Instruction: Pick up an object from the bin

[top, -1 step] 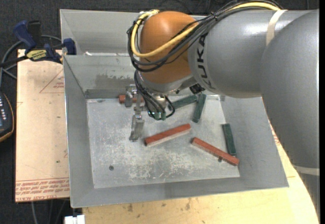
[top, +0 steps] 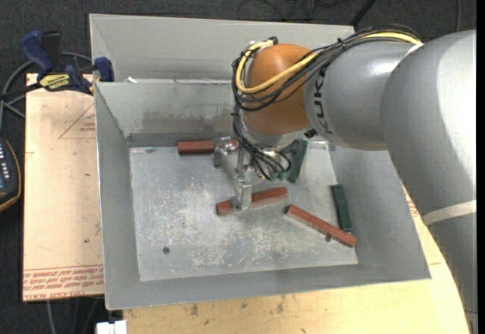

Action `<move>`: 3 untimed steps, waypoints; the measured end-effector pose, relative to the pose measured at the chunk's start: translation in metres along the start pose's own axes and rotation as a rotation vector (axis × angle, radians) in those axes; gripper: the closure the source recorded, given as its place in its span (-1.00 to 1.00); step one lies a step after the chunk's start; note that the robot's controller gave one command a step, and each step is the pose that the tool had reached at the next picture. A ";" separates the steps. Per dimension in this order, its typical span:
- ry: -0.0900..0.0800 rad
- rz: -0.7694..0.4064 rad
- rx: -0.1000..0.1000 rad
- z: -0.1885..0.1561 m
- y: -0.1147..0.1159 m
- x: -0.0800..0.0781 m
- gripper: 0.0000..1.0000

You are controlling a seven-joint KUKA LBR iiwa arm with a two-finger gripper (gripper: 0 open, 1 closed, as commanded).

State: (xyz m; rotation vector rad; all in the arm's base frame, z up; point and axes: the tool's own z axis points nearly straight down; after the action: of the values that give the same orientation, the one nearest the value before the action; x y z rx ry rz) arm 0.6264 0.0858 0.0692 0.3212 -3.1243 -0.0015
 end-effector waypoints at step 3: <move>-0.003 0.093 0.000 -0.012 -0.072 0.054 1.00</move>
Offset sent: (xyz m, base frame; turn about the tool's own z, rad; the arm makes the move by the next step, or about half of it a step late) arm -0.0798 -0.0296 0.0008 0.0834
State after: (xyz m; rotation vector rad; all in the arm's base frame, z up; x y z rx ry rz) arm 0.5886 0.0042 0.0807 0.1764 -3.1388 -0.0023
